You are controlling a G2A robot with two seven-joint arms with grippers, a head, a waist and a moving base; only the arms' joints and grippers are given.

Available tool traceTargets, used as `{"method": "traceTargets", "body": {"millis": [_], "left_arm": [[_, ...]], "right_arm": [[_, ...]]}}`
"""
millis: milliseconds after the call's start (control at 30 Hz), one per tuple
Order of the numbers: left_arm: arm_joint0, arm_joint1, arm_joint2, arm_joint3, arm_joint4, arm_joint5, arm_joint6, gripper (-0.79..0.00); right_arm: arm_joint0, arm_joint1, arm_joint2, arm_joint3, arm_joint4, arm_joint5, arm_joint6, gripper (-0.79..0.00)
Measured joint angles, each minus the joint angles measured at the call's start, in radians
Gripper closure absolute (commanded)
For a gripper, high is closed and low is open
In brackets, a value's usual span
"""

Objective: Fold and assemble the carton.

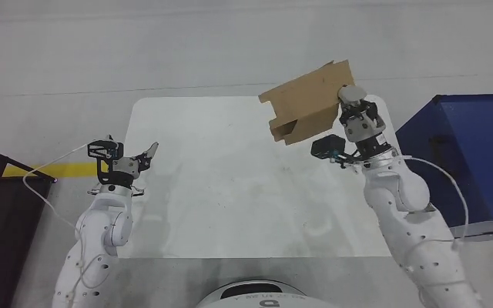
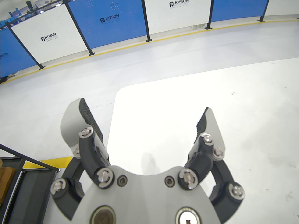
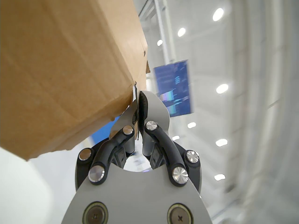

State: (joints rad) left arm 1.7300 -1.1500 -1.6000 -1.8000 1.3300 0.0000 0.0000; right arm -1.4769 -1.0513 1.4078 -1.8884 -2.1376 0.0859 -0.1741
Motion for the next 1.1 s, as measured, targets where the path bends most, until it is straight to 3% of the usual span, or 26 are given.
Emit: {"method": "traceTargets", "body": {"millis": [133,233,633,800,933,1100], "left_arm": [[0.000,0.000,0.000,0.000,0.000,0.000,0.000,-0.785],[0.000,0.000,0.000,0.000,0.000,0.000,0.000,-0.785],[0.000,0.000,0.000,0.000,0.000,0.000,0.000,-0.785],[0.000,0.000,0.000,0.000,0.000,0.000,0.000,-0.785],[0.000,0.000,0.000,0.000,0.000,0.000,0.000,-0.785],[0.000,0.000,0.000,0.000,0.000,0.000,0.000,-0.785]], "right_arm": [[0.102,-0.027,-0.065,0.126,0.555,-0.172,0.045,0.000],[0.140,-0.045,-0.108,0.182,0.872,-0.260,0.069,0.000],[0.170,-0.097,-0.241,0.209,1.835,-0.557,0.200,0.000],[0.159,-0.102,-0.218,0.163,1.994,-0.634,0.171,0.000],[0.120,-0.106,-0.186,0.135,1.892,-0.723,0.060,0.000],[0.103,-0.112,-0.187,0.143,1.859,-0.754,0.029,0.000]]}}
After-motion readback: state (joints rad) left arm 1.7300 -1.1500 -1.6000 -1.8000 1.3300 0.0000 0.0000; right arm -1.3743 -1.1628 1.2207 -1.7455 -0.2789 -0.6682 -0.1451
